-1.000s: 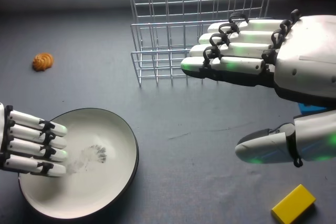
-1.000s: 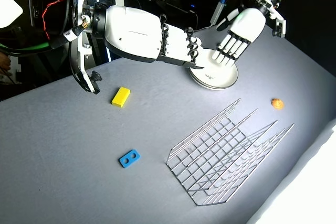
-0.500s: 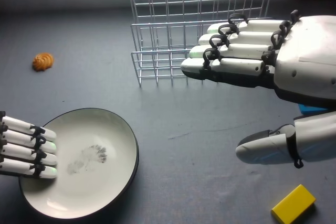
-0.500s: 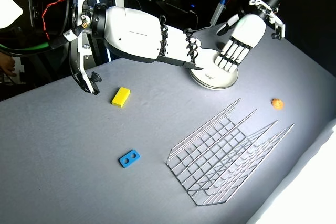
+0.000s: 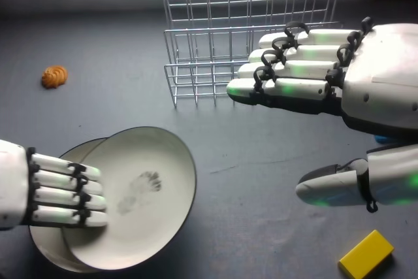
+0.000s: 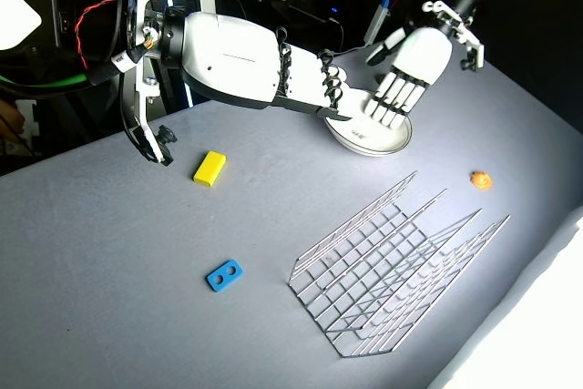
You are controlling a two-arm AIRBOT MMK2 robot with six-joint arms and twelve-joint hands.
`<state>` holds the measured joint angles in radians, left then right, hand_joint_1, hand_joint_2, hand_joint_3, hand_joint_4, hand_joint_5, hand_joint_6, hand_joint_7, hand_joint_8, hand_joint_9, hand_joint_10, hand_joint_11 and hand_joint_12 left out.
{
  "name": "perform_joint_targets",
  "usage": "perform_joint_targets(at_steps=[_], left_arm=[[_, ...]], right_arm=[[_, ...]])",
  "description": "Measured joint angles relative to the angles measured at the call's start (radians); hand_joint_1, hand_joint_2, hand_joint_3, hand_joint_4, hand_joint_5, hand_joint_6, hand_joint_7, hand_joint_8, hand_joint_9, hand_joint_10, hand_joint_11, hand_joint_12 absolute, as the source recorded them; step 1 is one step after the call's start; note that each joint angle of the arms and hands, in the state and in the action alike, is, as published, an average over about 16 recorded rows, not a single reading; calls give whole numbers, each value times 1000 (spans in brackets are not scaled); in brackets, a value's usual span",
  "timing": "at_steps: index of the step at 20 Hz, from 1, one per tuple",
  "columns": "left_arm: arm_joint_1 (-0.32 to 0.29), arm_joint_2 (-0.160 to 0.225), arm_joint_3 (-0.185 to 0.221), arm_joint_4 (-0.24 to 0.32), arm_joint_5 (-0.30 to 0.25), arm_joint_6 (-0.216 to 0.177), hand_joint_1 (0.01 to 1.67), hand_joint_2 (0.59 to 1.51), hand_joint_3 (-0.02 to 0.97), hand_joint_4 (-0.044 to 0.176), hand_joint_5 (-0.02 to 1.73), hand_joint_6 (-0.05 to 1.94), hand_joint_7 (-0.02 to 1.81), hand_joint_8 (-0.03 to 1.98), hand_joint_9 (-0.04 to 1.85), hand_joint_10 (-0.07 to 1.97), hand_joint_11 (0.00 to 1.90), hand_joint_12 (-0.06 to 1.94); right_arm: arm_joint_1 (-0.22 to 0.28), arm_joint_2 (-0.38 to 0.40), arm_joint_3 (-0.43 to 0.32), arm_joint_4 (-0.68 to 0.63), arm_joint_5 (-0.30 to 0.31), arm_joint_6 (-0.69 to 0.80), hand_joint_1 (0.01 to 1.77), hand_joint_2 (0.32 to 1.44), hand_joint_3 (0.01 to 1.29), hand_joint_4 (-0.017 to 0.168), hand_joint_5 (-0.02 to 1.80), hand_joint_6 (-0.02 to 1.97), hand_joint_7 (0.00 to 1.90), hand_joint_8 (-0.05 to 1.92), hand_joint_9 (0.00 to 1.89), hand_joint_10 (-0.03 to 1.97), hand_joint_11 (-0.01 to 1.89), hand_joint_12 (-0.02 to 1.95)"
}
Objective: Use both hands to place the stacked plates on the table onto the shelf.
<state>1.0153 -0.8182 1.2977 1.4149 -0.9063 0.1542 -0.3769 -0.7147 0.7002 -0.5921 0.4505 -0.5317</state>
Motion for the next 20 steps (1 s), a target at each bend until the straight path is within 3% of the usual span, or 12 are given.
perform_joint_targets(at_steps=[6, 13, 20], left_arm=[[-5, -3, -73, -52, 57, -7, 16, 1116, 18, -8, -7, -20, 0, -14, 18, 7, 16, -14], [-18, -8, -123, -96, 105, -13, 17, 1116, 17, -7, -7, -20, 1, -10, 20, 7, 18, -13], [-25, -17, -141, -109, 123, -15, 17, 1117, 18, -3, -4, -15, 0, -10, 14, -2, 19, -15]], right_arm=[[-7, -55, 6, 46, 9, -158, 711, 1125, 16, 1, 55, 19, 50, 11, 53, 3, 22, 232], [-18, -191, 48, 158, -1, -433, 1167, 1042, 17, 2, 67, 19, 38, 12, 52, 4, 21, 483], [-31, -340, 113, 266, -29, -648, 1210, 1016, 17, 2, 88, 19, 51, 12, 62, 4, 20, 565]])
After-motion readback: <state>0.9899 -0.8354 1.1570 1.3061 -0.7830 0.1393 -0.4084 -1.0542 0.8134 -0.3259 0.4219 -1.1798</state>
